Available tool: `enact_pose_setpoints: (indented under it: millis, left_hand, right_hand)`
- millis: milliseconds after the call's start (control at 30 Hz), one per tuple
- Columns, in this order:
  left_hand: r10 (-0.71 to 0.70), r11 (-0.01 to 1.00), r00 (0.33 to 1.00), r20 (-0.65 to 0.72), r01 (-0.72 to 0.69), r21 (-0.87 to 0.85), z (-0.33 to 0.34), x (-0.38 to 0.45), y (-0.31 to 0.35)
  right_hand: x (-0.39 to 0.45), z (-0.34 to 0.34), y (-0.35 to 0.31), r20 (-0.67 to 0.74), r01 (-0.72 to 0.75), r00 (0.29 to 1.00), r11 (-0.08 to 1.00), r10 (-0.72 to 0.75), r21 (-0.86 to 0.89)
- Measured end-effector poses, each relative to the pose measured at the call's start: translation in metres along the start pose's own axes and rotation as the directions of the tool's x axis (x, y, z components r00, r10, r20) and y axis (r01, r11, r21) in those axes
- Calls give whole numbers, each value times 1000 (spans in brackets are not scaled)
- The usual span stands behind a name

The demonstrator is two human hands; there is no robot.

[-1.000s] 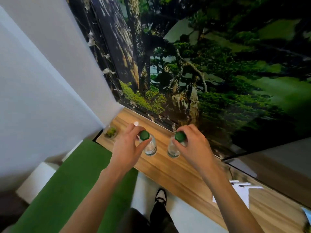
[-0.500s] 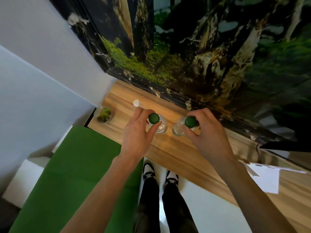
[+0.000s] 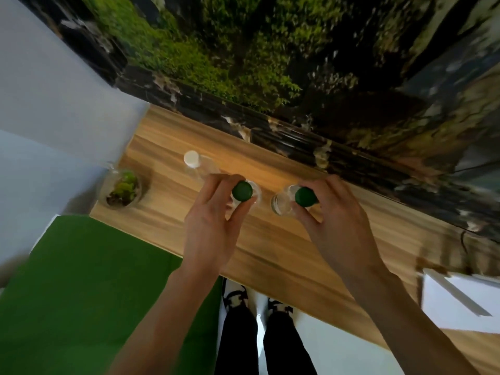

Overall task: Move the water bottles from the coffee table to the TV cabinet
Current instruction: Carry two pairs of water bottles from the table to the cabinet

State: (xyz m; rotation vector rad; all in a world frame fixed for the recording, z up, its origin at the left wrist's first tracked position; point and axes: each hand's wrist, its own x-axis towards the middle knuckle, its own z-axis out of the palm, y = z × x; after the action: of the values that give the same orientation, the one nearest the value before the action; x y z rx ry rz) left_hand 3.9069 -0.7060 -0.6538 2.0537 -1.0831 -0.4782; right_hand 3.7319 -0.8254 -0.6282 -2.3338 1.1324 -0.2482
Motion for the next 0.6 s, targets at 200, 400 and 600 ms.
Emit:
enact_pose_setpoints:
  millis: [200, 400, 600]
  left_hand:
    - [39, 999, 998, 42, -39, -16, 31, 22, -16]
    - [60, 998, 992, 109, -62, 19, 53, 34, -28]
    - [93, 992, 984, 153, -104, 69, 59, 30, -31]
  right_hand:
    - [8, 29, 21, -17, 17, 1000, 1000, -18, -20]
    - [14, 42, 28, 31, -2, 1000, 999, 3, -32]
    - [13, 45, 31, 42, -29, 999, 999, 31, -45]
